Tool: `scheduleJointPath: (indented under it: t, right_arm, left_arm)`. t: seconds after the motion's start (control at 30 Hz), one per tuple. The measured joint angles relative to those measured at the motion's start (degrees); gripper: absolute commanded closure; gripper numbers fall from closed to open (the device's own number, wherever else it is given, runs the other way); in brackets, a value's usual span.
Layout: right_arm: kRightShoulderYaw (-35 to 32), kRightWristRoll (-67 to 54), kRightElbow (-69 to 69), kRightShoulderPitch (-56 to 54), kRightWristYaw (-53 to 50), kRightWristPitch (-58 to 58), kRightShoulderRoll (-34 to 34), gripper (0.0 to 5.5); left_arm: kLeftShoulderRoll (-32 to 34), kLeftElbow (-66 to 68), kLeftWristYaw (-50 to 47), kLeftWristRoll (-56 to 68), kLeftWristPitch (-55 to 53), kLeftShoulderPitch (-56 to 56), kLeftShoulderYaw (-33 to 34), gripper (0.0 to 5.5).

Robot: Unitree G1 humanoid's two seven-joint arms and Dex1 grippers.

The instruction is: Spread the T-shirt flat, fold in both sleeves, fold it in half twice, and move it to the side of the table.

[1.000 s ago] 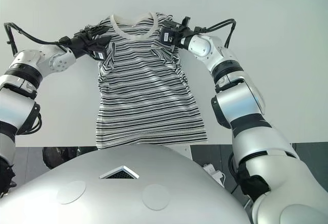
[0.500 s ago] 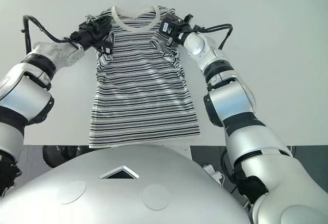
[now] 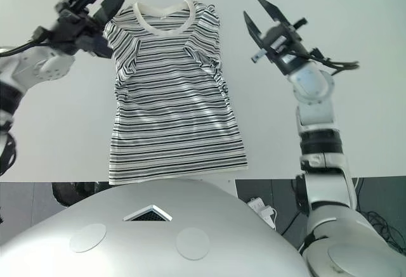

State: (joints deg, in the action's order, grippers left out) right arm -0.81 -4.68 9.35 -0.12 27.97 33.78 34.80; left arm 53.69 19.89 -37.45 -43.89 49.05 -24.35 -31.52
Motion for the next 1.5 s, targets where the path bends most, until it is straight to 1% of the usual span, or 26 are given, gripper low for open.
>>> scheduleJointPath:
  t: [0.07,0.1,0.13,0.17,0.23,0.3,0.4,0.57,0.7,0.87,0.97,1.23,1.37,1.5]
  right_arm:
    - [-6.4,-3.9,-6.4,13.4,5.9,0.5,7.1,3.93]
    - [-8.9,-4.3,-8.2,19.4,9.0,0.8,10.0,3.93]
    - [-10.2,-4.3,-9.3,22.9,11.1,0.8,11.9,3.93]
    - [-12.2,-4.3,-11.4,28.0,14.6,0.3,14.7,3.93]
    - [-14.6,-4.3,-14.8,30.4,18.2,-2.2,19.1,3.93]
    - [-15.0,-4.3,-16.4,28.1,18.7,-5.4,20.3,3.93]
    - [-14.6,-3.9,-18.4,25.8,18.3,-8.6,19.9,3.93]
    - [-12.2,-1.7,-20.2,25.0,17.7,-11.7,17.4,3.93]
    - [-11.4,-0.3,-21.6,23.0,16.8,-14.3,16.3,3.93]
    - [-12.4,-0.3,-24.4,23.2,16.8,-16.0,16.2,3.93]
    - [-12.6,-0.3,-24.9,23.2,16.8,-16.1,15.8,3.93]
    - [-12.5,-0.2,-26.3,22.1,16.7,-17.2,14.9,3.93]
    - [-12.5,-0.2,-27.5,21.6,16.7,-17.3,14.5,3.93]
    - [-12.7,-0.2,-27.8,21.6,16.8,-17.3,14.5,3.93]
  left_arm:
    - [9.6,-11.2,3.5,0.6,-1.2,14.9,3.0,3.69]
    - [13.1,-14.7,4.0,-0.6,-2.4,22.5,3.7,3.69]
    - [15.1,-16.7,4.4,-2.3,-3.7,27.6,4.1,3.69]
    - [18.4,-20.2,4.5,-6.8,-6.7,36.3,4.8,3.69]
    - [24.2,-24.4,3.2,-19.7,-13.6,49.0,4.6,3.69]
    - [26.6,-26.1,-0.7,-27.2,-17.8,52.8,4.9,3.69]
    - [28.9,-26.5,-3.7,-33.1,-18.7,53.4,5.1,3.69]
    - [32.6,-25.8,-3.6,-33.4,-16.9,52.9,7.1,3.69]
    - [36.1,-29.7,0.5,-29.5,-14.2,56.1,8.6,3.69]
    - [35.7,-35.9,8.2,-24.9,-10.3,57.6,9.5,3.69]
    - [32.7,-38.4,12.5,-21.4,-7.4,56.6,9.9,3.69]
    - [26.0,-39.0,23.4,-15.1,-1.9,52.8,11.2,3.69]
    - [23.3,-36.7,26.1,-15.1,-0.7,52.9,11.4,3.69]
    - [23.5,-36.0,26.9,-14.7,0.5,54.7,14.3,3.69]
